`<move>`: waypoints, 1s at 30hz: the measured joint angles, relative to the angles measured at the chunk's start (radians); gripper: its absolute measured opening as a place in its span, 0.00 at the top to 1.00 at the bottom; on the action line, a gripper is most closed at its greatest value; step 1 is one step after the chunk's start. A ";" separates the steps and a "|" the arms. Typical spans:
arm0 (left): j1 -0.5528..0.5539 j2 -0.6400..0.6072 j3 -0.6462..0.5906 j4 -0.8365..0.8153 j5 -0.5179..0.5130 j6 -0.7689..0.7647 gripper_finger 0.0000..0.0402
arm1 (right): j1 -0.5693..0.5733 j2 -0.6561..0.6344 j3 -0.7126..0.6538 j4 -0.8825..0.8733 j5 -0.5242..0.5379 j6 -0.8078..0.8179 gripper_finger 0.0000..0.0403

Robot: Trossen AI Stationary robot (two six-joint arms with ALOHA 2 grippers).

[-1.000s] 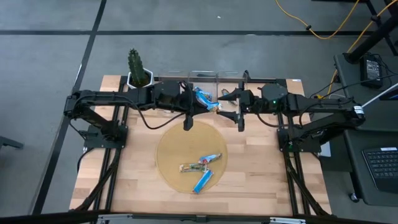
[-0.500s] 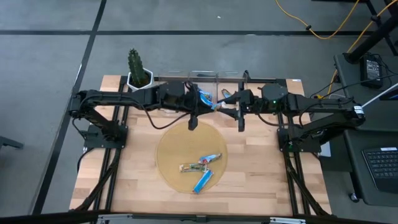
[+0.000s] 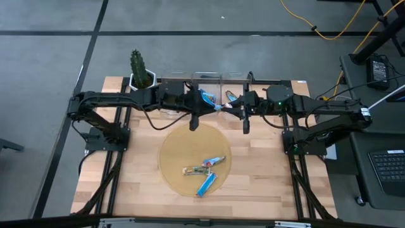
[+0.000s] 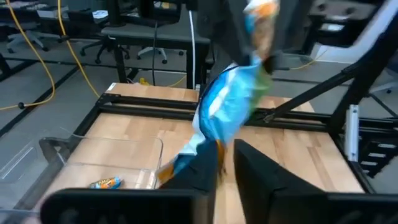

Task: Pick and place Granola Bars by type
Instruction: Put the orange granola bar into the right transparent bin

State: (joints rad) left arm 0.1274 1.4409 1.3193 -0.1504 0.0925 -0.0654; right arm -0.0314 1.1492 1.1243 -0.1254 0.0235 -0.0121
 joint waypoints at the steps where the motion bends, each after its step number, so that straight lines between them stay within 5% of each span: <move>1: 0.001 -0.018 0.000 -0.010 0.003 0.000 0.86 | 0.000 0.000 0.017 -0.031 0.001 -0.003 0.89; 10: -0.018 -0.209 0.002 -0.127 -0.004 -0.081 0.66 | -0.001 -0.001 0.267 -0.492 0.113 -0.064 0.90; 20: -0.134 -0.173 -0.022 -0.150 -0.030 -0.106 0.66 | -0.033 0.000 0.398 -0.882 0.114 0.051 0.91; 24: -0.154 -0.138 -0.025 -0.144 -0.031 -0.106 0.67 | -0.147 0.019 0.435 -0.899 0.101 0.002 0.90; 30: -0.154 -0.105 -0.026 -0.117 -0.020 -0.107 0.66 | -0.418 0.165 0.670 -1.024 -0.051 -0.111 0.92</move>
State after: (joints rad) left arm -0.0271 1.3361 1.2934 -0.2670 0.0723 -0.1724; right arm -0.4493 1.3142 1.7938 -1.1492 -0.0273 -0.1229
